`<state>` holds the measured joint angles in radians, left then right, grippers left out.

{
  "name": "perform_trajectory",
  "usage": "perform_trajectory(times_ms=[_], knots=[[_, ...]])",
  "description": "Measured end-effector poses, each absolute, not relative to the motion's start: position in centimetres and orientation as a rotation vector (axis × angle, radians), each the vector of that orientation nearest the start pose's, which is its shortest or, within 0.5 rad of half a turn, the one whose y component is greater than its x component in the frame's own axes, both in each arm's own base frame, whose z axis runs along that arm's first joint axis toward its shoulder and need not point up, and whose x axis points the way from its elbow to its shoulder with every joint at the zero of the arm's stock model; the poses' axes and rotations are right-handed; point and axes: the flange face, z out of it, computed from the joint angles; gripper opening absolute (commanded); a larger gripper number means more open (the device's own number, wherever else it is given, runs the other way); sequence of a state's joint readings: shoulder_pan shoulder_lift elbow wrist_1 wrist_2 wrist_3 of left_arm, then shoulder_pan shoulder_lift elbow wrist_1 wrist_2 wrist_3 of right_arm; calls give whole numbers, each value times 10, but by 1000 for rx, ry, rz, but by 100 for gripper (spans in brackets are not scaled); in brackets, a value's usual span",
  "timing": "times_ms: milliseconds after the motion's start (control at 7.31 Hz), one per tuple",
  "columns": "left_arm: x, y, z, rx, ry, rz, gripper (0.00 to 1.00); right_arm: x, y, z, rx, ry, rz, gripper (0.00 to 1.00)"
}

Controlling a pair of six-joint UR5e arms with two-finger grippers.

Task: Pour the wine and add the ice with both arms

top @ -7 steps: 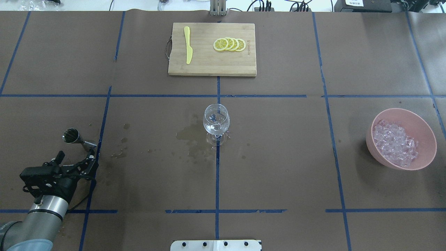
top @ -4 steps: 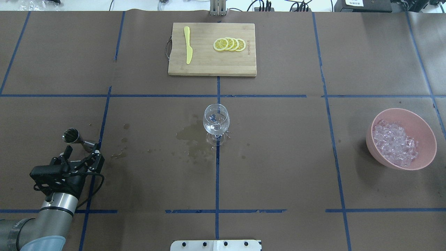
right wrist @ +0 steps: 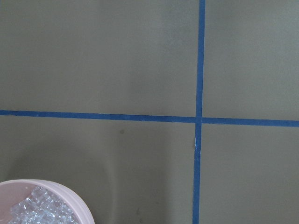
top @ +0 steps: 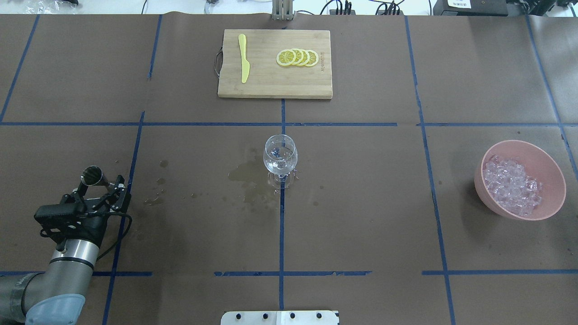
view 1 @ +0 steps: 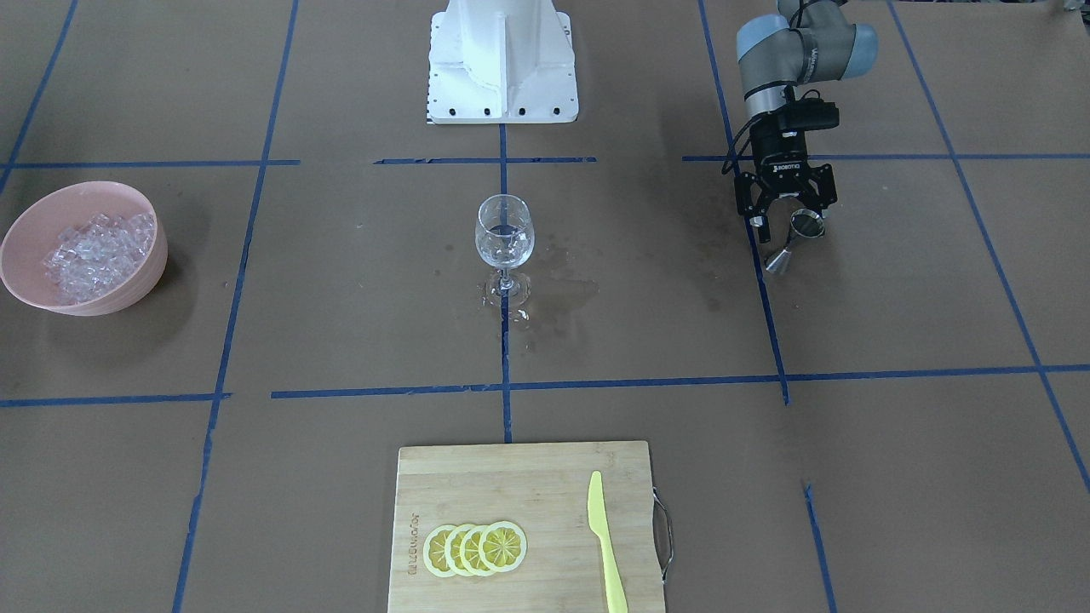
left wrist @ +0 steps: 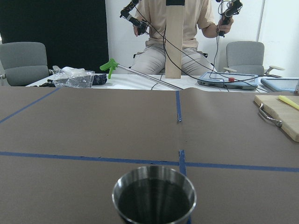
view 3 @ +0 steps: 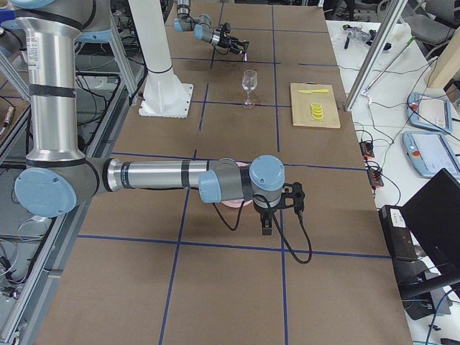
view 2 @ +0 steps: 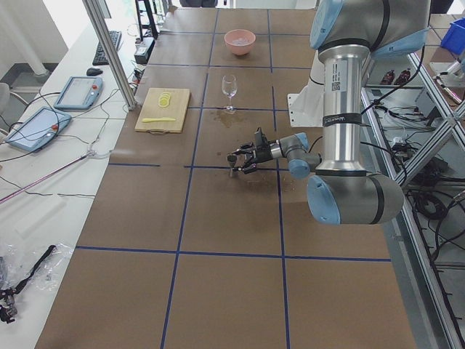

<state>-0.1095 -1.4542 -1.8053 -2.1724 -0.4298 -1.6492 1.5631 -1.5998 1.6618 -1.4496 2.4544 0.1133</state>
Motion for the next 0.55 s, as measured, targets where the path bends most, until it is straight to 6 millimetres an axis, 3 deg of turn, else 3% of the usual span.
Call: perform_trajectory(times_ms=[547], knots=[[434,-277,510,1111,614,-573,82,53,-488,608,116,-888,18,100]])
